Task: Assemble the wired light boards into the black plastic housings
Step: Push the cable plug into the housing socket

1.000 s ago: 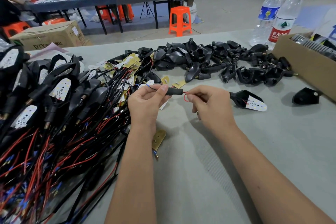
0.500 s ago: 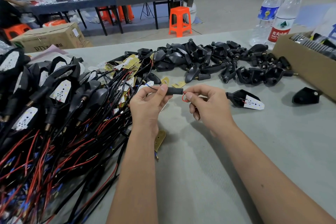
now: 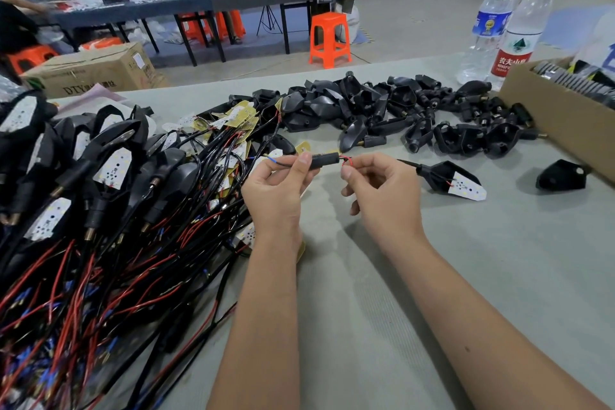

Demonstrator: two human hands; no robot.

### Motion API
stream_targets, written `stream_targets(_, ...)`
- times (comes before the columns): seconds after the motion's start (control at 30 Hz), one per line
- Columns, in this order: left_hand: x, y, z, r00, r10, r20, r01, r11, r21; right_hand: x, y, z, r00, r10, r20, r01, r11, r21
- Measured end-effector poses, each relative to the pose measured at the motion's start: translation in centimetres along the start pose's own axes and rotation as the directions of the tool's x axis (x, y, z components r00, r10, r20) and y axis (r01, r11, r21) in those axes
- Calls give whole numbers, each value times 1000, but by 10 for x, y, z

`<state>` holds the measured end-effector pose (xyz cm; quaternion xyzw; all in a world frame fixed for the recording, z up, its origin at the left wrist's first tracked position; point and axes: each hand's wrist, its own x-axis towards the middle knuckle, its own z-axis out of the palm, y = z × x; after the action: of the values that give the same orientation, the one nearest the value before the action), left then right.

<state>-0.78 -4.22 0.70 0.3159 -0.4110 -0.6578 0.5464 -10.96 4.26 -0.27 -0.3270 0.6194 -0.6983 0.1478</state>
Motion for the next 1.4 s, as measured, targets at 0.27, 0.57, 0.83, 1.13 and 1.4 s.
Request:
stream_targets(0.27,1,2,-3,999,13,30,-14,999,39,4,-2,-4,988,-67,-136,68,998,2)
stream_targets(0.57,-1,3,-1,998,-34,53,36,998,-51,8,-1,-3,991,121,63,-131,967,217)
stream_targets(0.83,-3,5,-1,987,-111,119,117,992,-47,9,0,-9,999,37,24,-40,990,135)
stream_targets(1.13,-3,6,-5,975,-114,193,118,993,-10,9,-3,-19,911,-397,117,412,842,-348)
stream_targets(1.4,-2,8,-7,977,-133,167,128,991,40,10,2,-18,872,-417,256,489,739,-464)
